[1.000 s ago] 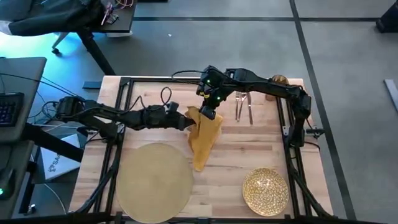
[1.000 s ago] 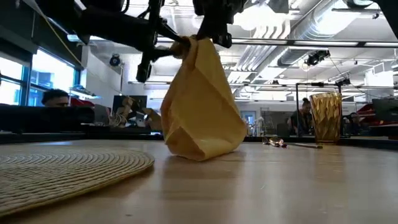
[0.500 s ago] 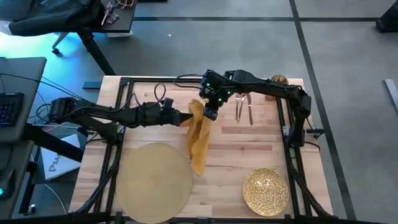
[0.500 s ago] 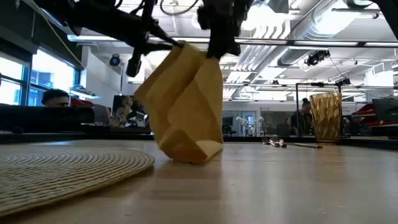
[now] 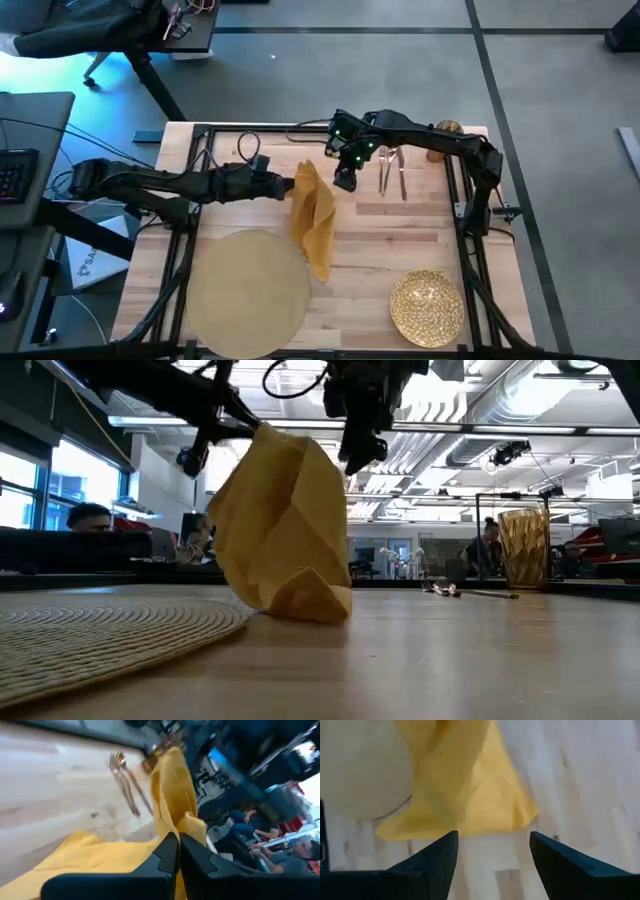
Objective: Set table place
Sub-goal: Fold the yellow napkin
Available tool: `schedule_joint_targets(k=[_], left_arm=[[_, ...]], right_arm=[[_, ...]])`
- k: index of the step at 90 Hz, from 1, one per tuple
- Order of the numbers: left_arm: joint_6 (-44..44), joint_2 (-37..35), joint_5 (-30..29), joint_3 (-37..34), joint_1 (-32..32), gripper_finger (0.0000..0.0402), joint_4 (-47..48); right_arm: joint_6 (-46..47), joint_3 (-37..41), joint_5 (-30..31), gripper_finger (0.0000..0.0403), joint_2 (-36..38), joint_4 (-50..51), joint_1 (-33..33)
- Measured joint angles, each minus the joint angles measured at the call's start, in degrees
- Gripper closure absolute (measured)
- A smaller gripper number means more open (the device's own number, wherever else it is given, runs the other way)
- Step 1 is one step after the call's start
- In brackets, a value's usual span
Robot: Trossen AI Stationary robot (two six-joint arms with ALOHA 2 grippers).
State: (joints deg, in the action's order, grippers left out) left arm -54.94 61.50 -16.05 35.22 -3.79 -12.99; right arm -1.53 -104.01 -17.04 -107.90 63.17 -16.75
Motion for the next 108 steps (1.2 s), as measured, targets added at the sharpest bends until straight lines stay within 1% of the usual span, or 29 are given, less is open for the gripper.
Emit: schedule_joint_targets(k=[12,20,27,34,46,57,76,81,89,99,108], left_arm=[[8.5,-3.3,0.9,4.3,0.0,0.0401,4.3],[14.7,-3.6,4.2,9.2,0.0,0.0401,9.9],[17.9,-2.9,5.9,12.9,0.1,0.0401,15.9],[19.5,-1.7,6.1,15.7,0.1,0.0401,19.8],[21.0,0.1,6.0,17.4,0.0,0.0401,20.7],[20.7,1.0,6.1,17.4,0.1,0.0401,20.9],[20.6,1.5,6.9,17.4,0.1,0.0401,20.9],[20.6,1.5,6.9,17.4,0.1,0.0401,20.9],[20.6,1.5,7.0,17.4,0.1,0.0401,21.0],[20.6,1.5,7.0,17.4,0.1,0.0401,21.0],[20.7,1.5,7.0,17.4,0.1,0.0401,21.0]], right_arm=[[0.7,0.1,0.1,0.0199,1.8,-0.1,0.2],[1.8,0.1,0.0,0.0210,5.6,-4.1,-0.2],[2.7,-0.1,-0.6,0.0215,8.6,-9.2,-0.5],[2.7,-0.1,-2.8,0.0217,10.0,-13.8,0.2],[2.8,-0.1,-6.1,0.0217,10.0,-18.1,2.9],[3.7,-0.1,-5.9,0.0217,8.4,-19.1,5.8],[11.3,0.0,-5.4,0.0213,6.6,-21.3,8.0],[13.3,0.0,-3.3,0.0209,5.9,-21.3,8.5],[16.9,0.1,2.6,0.0201,5.2,-20.7,9.2],[19.2,0.0,7.2,0.0198,5.2,-20.8,9.8],[19.2,0.0,7.7,0.0209,4.6,-20.5,9.9]])
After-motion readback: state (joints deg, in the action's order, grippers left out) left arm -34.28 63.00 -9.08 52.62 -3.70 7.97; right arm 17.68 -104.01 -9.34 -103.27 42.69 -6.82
